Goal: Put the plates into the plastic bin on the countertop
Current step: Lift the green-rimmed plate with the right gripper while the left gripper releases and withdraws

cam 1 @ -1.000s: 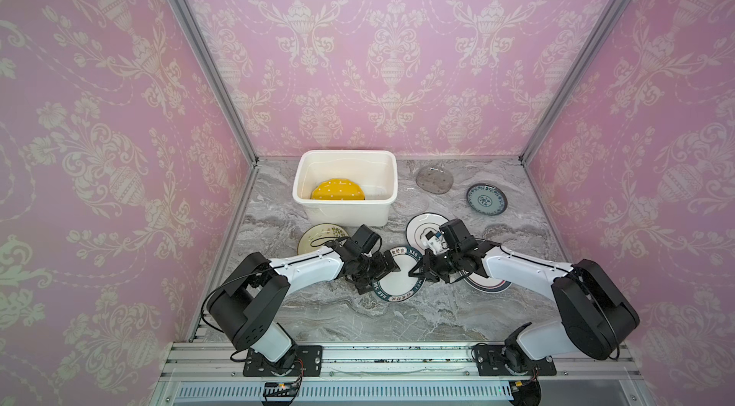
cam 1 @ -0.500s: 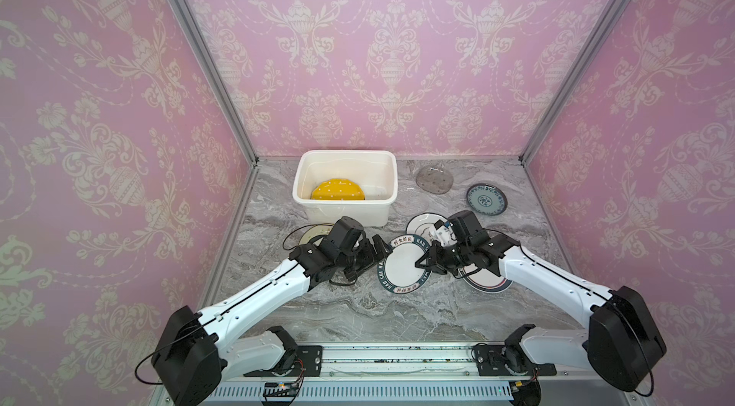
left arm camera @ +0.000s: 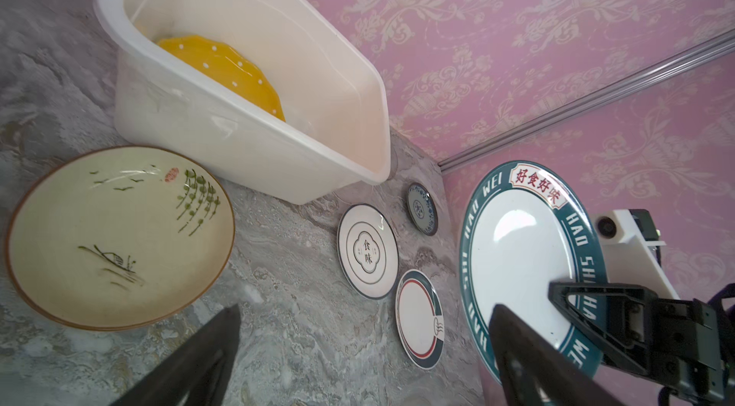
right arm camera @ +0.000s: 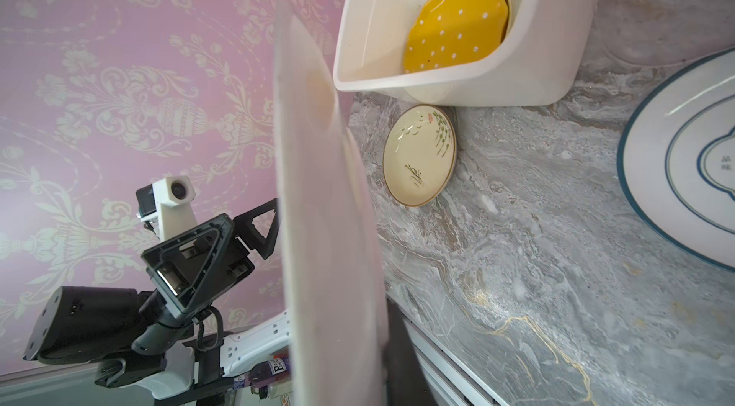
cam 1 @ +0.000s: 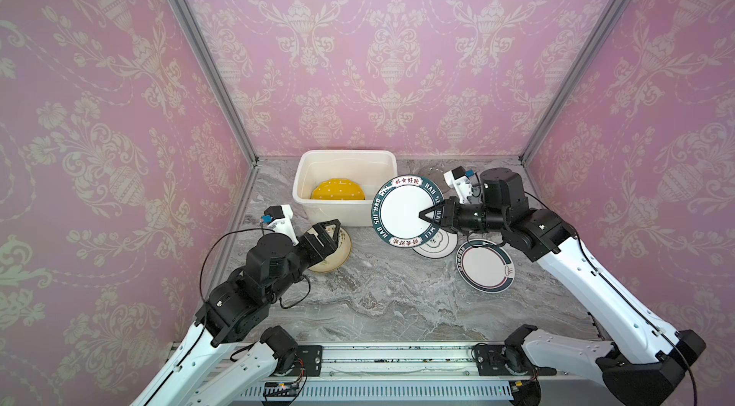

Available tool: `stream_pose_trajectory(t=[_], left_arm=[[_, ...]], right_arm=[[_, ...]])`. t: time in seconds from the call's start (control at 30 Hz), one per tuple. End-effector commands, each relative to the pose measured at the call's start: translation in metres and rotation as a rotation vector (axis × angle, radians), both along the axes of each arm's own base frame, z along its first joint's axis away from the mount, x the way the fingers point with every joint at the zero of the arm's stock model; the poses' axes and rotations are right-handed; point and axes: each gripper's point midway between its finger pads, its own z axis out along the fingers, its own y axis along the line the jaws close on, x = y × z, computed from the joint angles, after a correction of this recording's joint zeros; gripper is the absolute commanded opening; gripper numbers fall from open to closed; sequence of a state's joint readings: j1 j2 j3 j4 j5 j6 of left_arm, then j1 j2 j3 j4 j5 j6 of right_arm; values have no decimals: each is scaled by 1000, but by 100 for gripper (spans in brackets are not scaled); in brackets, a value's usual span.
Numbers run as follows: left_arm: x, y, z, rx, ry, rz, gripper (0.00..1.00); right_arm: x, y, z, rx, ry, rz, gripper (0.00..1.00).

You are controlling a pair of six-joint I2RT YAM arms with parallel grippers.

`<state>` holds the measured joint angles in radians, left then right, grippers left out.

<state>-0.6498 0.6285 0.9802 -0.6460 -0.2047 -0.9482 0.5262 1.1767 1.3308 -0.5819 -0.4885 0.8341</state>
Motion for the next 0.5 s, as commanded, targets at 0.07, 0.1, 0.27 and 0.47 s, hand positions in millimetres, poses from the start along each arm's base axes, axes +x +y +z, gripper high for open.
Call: stream_pose_trajectory(t=[0.07, 0.1, 0.27, 0.47], left_arm=[[-6, 49, 28, 260, -49, 133, 99], [-6, 54, 36, 291, -57, 148, 99], [0, 55, 66, 397, -78, 140, 99], [7, 55, 70, 462, -82, 140, 99]], right_arm=[[30, 18, 43, 97, -77, -61, 0], [35, 24, 45, 95, -84, -59, 0], [61, 56, 42, 55, -93, -36, 0], [98, 98, 27, 35, -61, -6, 0]])
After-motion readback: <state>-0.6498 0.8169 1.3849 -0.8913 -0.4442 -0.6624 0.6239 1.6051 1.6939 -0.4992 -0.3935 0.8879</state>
